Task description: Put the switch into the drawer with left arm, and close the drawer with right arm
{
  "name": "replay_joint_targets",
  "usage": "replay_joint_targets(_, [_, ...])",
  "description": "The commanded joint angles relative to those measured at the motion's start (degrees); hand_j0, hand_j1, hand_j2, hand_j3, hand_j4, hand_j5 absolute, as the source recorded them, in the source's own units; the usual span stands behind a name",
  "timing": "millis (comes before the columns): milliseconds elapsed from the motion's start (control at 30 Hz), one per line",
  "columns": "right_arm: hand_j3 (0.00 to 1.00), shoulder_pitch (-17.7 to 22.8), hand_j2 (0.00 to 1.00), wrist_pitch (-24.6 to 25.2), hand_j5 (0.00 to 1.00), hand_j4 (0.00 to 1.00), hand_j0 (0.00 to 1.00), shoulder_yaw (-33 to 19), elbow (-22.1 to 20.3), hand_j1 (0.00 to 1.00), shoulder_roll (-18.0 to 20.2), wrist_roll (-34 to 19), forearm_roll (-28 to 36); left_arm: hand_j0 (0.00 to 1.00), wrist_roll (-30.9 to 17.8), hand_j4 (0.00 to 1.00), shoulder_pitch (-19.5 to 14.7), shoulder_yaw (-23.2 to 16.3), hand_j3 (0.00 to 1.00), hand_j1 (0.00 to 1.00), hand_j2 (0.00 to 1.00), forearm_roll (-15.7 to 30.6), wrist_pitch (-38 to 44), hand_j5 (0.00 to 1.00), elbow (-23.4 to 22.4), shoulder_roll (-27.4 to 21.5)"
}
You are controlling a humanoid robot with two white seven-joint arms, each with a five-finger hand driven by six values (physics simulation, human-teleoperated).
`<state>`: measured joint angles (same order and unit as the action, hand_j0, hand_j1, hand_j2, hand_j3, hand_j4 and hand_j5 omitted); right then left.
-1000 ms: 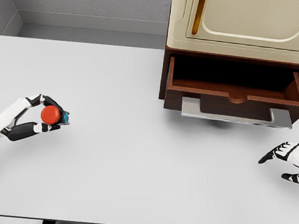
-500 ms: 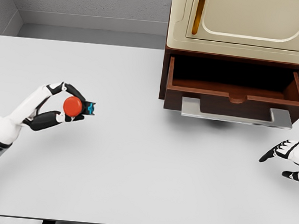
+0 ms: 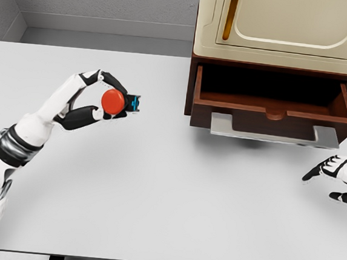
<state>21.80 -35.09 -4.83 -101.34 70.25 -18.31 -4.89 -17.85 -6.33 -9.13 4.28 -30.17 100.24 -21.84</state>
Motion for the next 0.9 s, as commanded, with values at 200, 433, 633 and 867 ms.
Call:
replay_joint_targets(200, [0.73,-1.4,0.73,0.1,0.73,0.73,0.73,0.0,0.0,0.73,0.0,0.1,0.5,0.4,0.0,0.4,-3.3,-1.4,0.4,0.4,0.4,-3.9,6.5,0.4,-0.5,7.9])
replay_joint_targets(433, [0.73,-0.6,0.73,0.1,0.73,0.73,0.73,0.4,0.0,0.73,0.2,0.1,0.2,0.4,0.0,0.4,-7.2,-4.0,0.4,0.4,0.4,-6.2,6.7,0.4,-0.7,10.5])
replay_joint_targets(633, [0.73,-0.6,0.73,0.1,0.73,0.73,0.73,0.5,0.0,0.73,0.2,0.0,0.1,0.4,0.0,0.4,-9.8,-4.9,0.4,0.4,0.4,-7.1,8.1,0.4,-0.8,13.0])
replay_joint_targets(867, [0.73,-0.6,0.73,0.1,0.73,0.73,0.73,0.5,0.0,0.73,0.3,0.1,0.1,0.4,0.0,0.4,-12.7,-6.3,0.4,0.4,0.4,-12.2,10.9,0.4,-3.1,17.8])
